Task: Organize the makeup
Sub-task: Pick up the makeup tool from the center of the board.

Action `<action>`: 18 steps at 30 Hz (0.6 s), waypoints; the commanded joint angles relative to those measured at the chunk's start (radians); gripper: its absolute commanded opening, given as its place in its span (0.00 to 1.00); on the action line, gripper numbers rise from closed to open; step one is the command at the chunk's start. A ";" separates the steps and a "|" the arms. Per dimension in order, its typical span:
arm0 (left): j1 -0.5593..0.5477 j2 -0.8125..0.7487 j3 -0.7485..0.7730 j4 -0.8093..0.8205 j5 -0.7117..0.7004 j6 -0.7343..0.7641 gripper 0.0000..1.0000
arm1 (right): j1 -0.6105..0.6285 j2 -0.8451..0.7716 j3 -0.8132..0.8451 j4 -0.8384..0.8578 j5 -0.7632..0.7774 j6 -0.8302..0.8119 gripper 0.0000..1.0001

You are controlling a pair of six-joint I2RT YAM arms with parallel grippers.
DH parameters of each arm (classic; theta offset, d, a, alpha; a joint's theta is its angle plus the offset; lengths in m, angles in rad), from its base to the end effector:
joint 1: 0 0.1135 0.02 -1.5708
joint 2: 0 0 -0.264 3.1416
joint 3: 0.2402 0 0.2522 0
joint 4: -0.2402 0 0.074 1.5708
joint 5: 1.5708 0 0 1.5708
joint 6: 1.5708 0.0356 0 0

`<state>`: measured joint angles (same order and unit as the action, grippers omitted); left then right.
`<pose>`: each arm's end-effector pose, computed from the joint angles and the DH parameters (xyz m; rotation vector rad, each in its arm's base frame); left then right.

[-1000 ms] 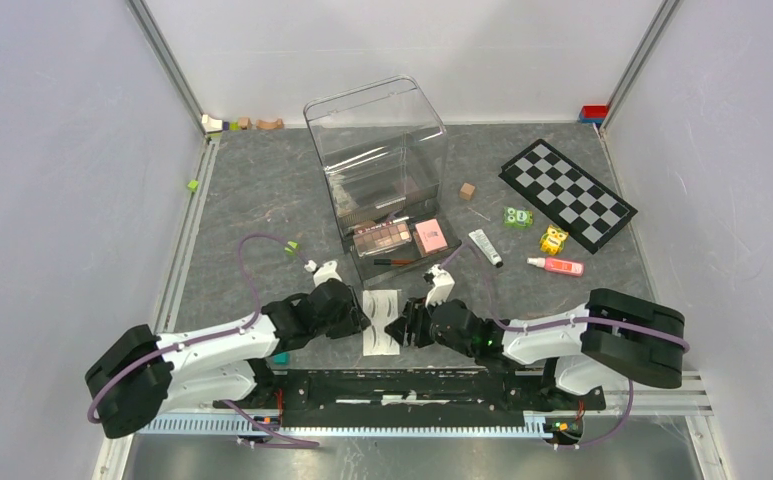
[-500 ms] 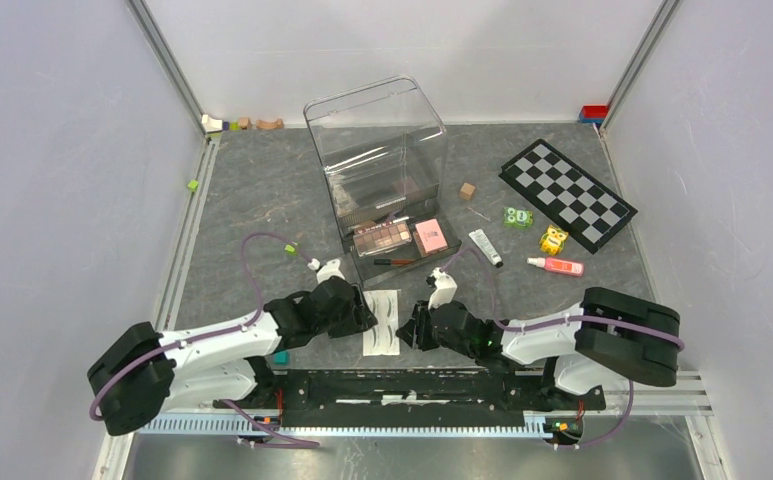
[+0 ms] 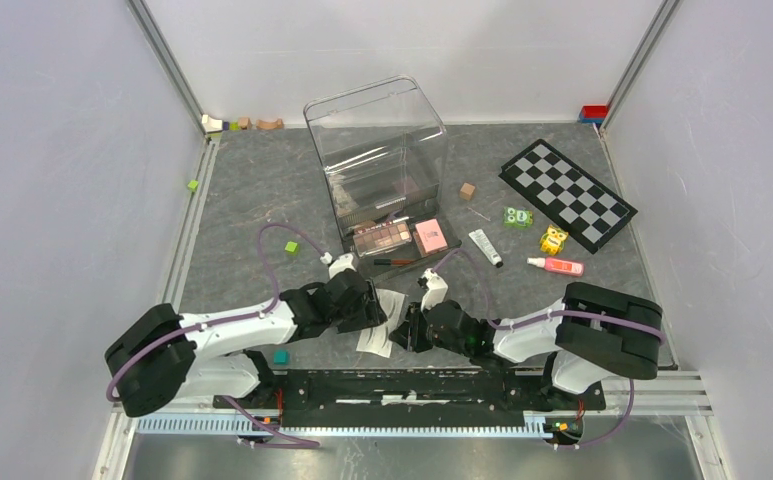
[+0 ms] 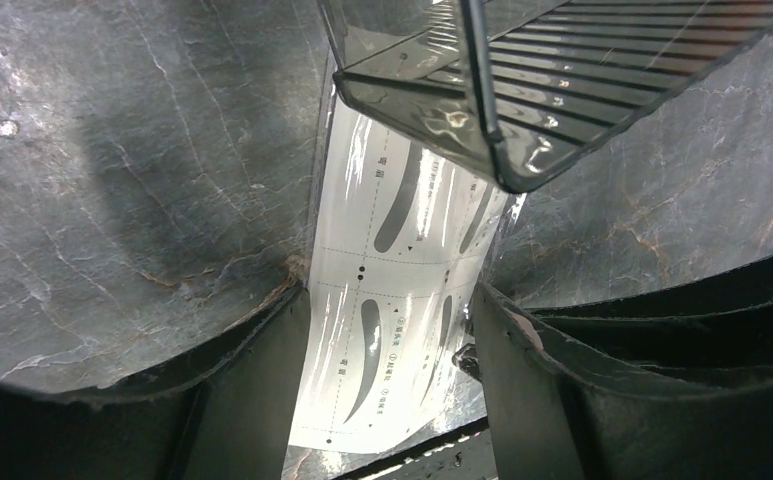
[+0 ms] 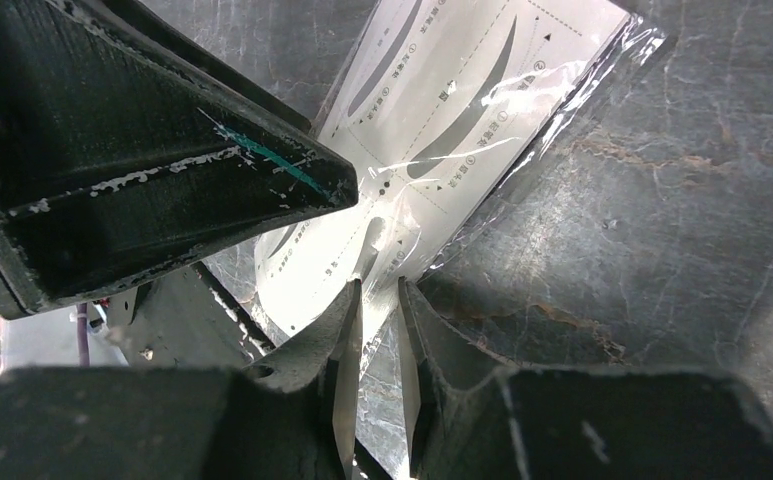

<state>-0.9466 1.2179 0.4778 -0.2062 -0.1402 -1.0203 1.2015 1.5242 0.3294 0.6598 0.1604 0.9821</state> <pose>0.1291 -0.1707 0.1517 -0.1557 2.6142 -0.6017 0.0946 0.2286 0.1158 -0.1478 2.3091 1.0831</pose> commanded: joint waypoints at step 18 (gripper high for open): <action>-0.029 0.092 -0.044 -0.150 0.000 0.078 0.61 | -0.039 0.025 0.053 0.129 -0.037 -0.057 0.21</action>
<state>-0.9611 1.2411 0.4934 -0.2104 -0.1474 -0.9810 1.1671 1.5414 0.3382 0.7033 0.1398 0.9428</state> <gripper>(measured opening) 0.648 0.218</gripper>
